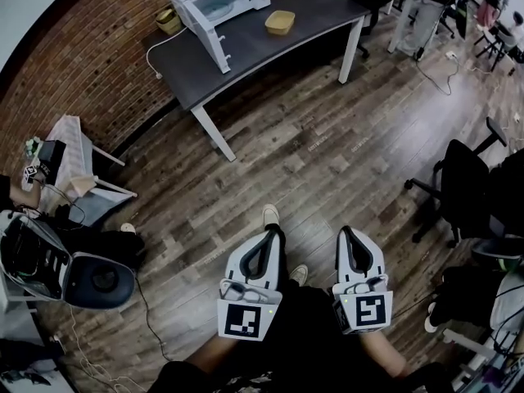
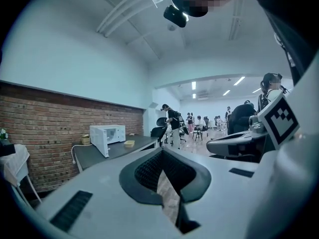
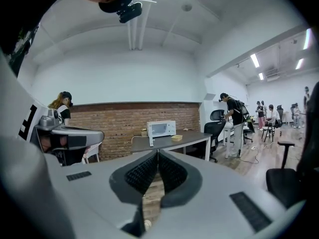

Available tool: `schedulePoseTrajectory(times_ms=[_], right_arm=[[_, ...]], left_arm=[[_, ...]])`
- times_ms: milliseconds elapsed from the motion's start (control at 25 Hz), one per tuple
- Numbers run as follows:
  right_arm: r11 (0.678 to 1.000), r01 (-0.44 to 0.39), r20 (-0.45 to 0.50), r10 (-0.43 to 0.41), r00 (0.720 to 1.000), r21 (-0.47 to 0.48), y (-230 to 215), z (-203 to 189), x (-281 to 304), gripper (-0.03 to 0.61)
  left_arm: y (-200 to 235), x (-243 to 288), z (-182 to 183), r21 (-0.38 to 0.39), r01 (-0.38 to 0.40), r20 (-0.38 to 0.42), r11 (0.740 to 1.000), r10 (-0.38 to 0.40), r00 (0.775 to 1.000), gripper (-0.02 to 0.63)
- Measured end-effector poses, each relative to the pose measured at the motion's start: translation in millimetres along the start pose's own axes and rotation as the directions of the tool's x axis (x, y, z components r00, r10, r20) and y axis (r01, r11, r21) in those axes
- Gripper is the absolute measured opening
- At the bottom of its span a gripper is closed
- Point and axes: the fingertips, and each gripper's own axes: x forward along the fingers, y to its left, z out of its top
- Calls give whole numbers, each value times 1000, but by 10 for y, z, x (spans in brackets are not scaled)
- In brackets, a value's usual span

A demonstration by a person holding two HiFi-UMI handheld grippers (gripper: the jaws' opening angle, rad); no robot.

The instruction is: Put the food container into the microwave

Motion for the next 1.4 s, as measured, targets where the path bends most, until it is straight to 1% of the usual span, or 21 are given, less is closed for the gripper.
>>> schedulePoseTrajectory(times_ms=[160, 320, 480, 600, 680, 800, 920, 1080, 1240, 1400], right_arm=[[1000, -7, -11, 6, 1000, -7, -30, 19, 140, 64], [1000, -19, -30, 19, 999, -13, -47, 18, 317, 64], [999, -35, -34, 34, 999, -4, -66, 56, 537, 64], [999, -50, -38, 49, 998, -16, -73, 90, 713, 64], [998, -55, -38, 54, 998, -18, -82, 127, 848, 64], [998, -64, -40, 63, 997, -21, -94, 162, 1049, 64], [998, -56, -52, 55, 997, -20, -154, 149, 1213, 64], [998, -55, -53, 54, 997, -10, -193, 189, 1530, 64], [999, -53, -57, 53, 997, 2, -249, 203, 1848, 64], [999, -49, -63, 50, 997, 10, -304, 244, 2241, 64]], left_arm=[[123, 143, 38, -23, -21, 12, 1000, 21, 1000, 0], [229, 295, 77, 1, -20, 20, 1000, 20, 1000, -1], [340, 419, 43, -16, -35, 5, 999, 36, 999, -2], [460, 537, 59, -7, -47, 1, 999, 47, 999, -1], [543, 642, 60, 11, -43, 0, 999, 43, 999, -2], [660, 810, 53, 3, -43, -3, 999, 43, 999, 0], [717, 959, 72, 42, -19, -8, 999, 20, 1000, 0], [919, 1185, 63, 15, -23, -19, 1000, 24, 1000, -2], [1145, 1499, 141, 45, -12, -22, 999, 13, 1000, -1], [1391, 1781, 200, 98, 4, -32, 995, -1, 999, -1]])
